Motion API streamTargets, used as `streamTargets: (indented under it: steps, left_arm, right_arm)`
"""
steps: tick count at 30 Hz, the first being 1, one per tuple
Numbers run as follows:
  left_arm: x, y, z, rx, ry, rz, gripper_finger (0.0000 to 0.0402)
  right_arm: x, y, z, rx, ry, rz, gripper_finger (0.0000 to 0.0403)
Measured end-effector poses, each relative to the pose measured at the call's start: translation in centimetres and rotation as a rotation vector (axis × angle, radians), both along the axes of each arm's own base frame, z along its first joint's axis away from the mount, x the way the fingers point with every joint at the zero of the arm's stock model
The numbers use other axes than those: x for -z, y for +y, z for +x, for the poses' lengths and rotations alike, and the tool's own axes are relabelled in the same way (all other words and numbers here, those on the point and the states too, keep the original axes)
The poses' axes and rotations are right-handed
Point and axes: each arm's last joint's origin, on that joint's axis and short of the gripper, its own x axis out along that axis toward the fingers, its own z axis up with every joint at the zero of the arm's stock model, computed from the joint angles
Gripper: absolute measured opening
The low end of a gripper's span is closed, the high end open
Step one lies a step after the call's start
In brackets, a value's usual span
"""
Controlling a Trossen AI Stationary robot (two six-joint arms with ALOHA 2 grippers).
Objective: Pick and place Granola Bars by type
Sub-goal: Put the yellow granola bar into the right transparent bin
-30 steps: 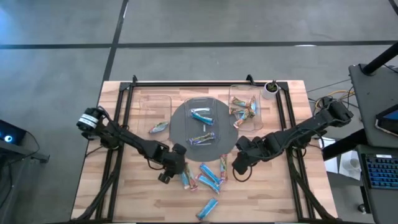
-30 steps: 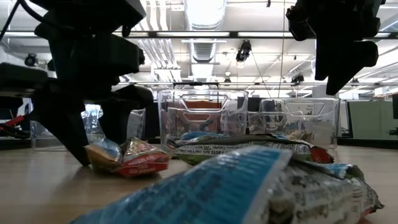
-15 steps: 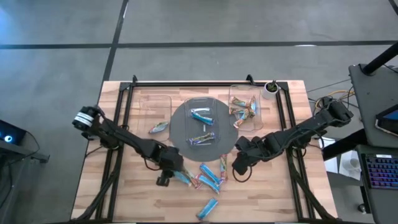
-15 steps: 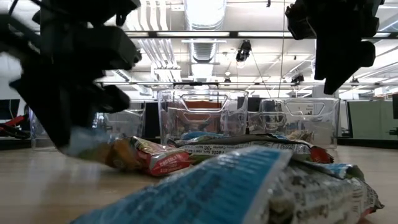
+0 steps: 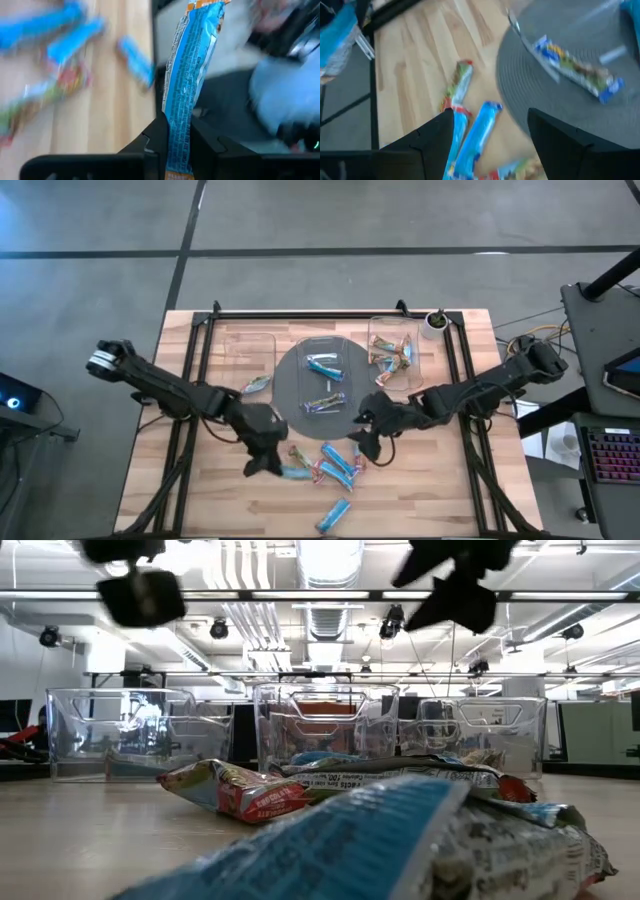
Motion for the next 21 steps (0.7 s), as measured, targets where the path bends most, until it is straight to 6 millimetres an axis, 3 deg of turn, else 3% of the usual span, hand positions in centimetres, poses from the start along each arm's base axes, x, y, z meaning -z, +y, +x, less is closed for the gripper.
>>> streamTargets:
  steps: [6, 14, 21]
  left_arm:
    - [-2.7, 2.3, 0.2, -0.179, -0.161, -0.063, 0.0041]
    - [-2.3, 4.6, 1.2, -0.249, -0.106, -0.129, 0.0041]
    - [-2.4, 4.9, 1.8, -0.262, -0.148, -0.155, 0.0041]
  right_arm:
    - [-2.1, -0.3, 0.8, -0.035, -0.07, -0.042, 0.0241]
    - [-5.4, -0.2, 1.5, -0.106, -0.164, -0.191, 0.0239]
    - [-5.9, -0.2, 1.5, -0.14, -0.174, -0.249, 0.0238]
